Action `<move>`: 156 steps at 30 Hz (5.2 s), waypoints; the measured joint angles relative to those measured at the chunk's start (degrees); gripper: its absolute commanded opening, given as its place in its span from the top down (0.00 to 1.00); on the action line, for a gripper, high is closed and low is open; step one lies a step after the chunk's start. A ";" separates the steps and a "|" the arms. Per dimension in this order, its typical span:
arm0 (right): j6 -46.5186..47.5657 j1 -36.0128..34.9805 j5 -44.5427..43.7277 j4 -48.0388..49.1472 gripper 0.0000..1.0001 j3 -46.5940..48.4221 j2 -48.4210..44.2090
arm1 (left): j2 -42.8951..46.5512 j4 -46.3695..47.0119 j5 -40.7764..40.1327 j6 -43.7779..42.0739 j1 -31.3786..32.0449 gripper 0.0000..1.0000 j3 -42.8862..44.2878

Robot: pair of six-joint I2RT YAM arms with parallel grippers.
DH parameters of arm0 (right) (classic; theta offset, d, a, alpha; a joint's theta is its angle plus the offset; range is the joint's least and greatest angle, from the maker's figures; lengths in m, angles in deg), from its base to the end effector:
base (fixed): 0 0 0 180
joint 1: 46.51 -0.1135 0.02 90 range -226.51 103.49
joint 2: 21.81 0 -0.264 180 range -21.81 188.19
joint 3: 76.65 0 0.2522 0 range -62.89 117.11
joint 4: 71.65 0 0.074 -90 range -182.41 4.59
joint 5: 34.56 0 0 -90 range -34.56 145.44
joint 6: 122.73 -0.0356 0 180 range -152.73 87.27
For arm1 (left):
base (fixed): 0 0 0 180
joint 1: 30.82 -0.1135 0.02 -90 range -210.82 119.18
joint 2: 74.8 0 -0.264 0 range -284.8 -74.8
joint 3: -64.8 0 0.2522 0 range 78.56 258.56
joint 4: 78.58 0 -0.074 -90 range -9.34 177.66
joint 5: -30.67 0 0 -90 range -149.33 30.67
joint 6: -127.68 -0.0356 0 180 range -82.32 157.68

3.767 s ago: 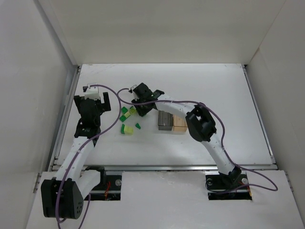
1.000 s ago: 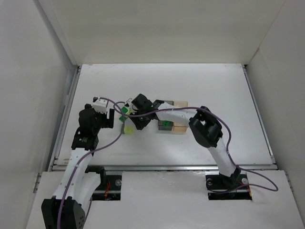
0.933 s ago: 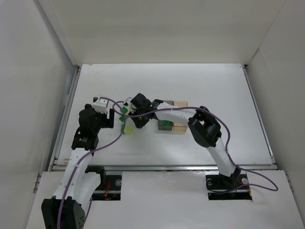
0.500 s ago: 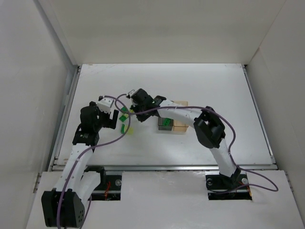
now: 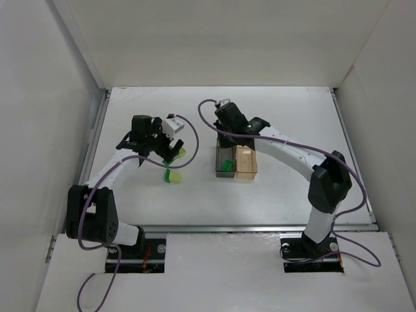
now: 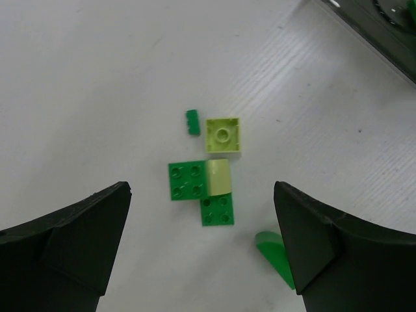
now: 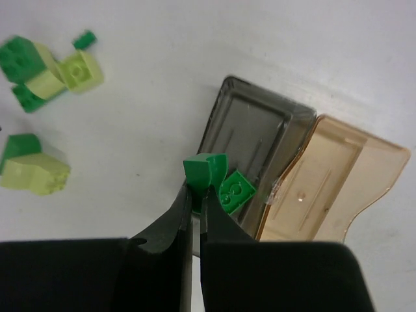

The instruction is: Sort the legos into containers by color

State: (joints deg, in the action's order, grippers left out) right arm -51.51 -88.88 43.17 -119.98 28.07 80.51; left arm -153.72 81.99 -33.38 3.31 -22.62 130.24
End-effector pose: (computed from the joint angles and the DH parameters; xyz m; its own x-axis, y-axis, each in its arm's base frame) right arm 0.3036 0.2667 0.3038 -0.6794 -0.1939 -0.7077 -0.3492 0.9337 0.0794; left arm 0.2982 -0.0587 0.2562 -0.1662 0.5368 -0.8272 0.7096 0.6476 0.2777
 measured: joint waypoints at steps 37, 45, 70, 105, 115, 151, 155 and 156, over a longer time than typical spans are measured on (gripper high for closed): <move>0.96 6.19 -1.84 -2.49 0.16 -4.52 -0.11 | -32.00 -21.88 -2.64 -12.61 5.53 0.43 25.44; 1.46 7.04 -0.68 -2.43 0.16 -3.78 -0.09 | -33.73 -19.50 -3.19 -9.64 6.58 0.78 26.29; -8.09 25.62 1.51 1.64 0.15 -17.88 -22.71 | -30.10 -15.15 15.85 -2.58 28.76 1.00 42.73; -1.46 14.75 -2.23 3.65 0.12 -18.47 -26.25 | -18.69 -11.76 -14.43 -0.48 22.40 0.00 37.79; -1.31 12.94 3.39 6.29 0.11 -16.41 -18.97 | -7.37 -8.35 -21.20 3.23 7.98 0.19 22.88; -0.46 8.41 7.74 7.61 0.11 -13.51 -13.62 | -24.44 -24.59 -10.32 6.43 5.81 1.00 26.32; 1.99 8.41 10.58 9.20 0.09 -12.22 -13.88 | -24.44 -27.65 -4.26 8.22 5.81 1.00 36.63; 2.40 8.41 11.39 9.75 0.09 -12.22 -14.14 | -24.41 -27.41 -3.04 9.20 5.81 1.00 40.22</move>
State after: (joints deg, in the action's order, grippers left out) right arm -49.11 -80.46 54.56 -110.23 15.85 66.37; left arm -178.13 54.58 -36.42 12.52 -16.80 170.46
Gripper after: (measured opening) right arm 0.899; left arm 0.324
